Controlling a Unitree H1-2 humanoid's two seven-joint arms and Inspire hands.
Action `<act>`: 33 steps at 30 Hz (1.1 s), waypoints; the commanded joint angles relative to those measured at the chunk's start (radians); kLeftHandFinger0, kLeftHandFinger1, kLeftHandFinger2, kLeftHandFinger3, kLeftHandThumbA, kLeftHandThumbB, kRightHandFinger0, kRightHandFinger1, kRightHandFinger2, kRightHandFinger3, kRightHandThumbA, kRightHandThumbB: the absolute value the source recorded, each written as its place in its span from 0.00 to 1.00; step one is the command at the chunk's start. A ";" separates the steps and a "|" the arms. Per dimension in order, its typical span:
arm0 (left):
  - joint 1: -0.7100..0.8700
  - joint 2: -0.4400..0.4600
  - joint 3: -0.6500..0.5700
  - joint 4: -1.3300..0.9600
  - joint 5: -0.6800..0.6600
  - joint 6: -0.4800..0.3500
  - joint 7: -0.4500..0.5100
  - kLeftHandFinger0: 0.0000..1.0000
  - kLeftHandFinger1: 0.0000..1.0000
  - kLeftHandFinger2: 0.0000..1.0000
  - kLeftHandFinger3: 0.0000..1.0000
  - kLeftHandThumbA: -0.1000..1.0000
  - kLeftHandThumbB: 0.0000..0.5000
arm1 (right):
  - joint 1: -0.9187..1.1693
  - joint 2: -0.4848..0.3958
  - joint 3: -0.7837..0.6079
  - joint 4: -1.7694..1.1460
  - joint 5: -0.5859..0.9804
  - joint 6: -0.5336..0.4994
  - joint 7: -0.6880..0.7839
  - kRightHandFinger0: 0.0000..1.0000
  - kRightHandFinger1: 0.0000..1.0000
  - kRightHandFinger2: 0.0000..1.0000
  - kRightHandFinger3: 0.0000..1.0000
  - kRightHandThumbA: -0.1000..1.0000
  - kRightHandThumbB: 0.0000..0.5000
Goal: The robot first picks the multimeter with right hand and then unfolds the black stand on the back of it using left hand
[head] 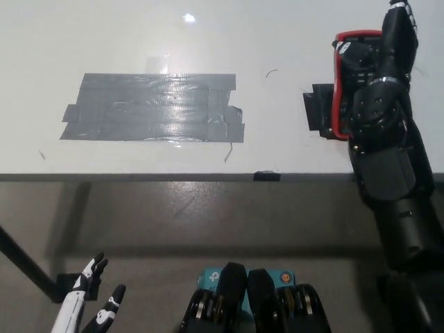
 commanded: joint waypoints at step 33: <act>-0.043 0.022 -0.010 -0.003 0.028 -0.052 -0.003 1.00 1.00 1.00 1.00 0.87 0.00 | -0.199 -0.091 0.130 0.303 0.053 -0.010 -0.043 1.00 1.00 1.00 1.00 0.88 0.97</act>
